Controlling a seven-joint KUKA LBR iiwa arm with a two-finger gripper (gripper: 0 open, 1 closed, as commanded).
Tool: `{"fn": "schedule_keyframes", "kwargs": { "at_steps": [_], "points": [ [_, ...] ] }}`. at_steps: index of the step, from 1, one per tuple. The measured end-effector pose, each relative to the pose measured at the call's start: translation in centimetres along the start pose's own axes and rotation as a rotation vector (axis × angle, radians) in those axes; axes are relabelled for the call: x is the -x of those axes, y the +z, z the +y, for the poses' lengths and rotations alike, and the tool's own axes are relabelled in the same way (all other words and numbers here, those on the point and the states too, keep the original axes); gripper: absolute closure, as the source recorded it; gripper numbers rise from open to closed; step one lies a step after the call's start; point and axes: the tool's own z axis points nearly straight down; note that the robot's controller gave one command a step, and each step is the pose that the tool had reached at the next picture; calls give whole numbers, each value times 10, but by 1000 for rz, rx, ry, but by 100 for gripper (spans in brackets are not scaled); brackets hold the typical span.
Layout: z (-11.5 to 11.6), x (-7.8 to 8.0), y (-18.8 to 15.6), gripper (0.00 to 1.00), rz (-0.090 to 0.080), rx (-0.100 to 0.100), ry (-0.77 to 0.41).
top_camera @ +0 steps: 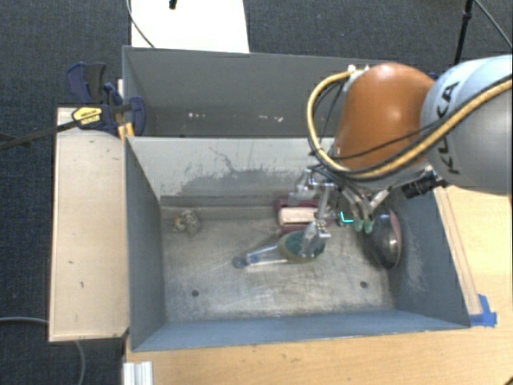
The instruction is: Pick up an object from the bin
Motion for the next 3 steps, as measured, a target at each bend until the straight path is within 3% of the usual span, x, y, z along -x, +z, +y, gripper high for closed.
{"fn": "schedule_keyframes", "kwargs": {
  "at_steps": [1,2,3],
  "points": [
    [-10,-17,130,0,-10,2,21],
    [1,-21,98,0,-11,1,43],
    [-13,-19,83,0,-12,1,88]
  ]
}}
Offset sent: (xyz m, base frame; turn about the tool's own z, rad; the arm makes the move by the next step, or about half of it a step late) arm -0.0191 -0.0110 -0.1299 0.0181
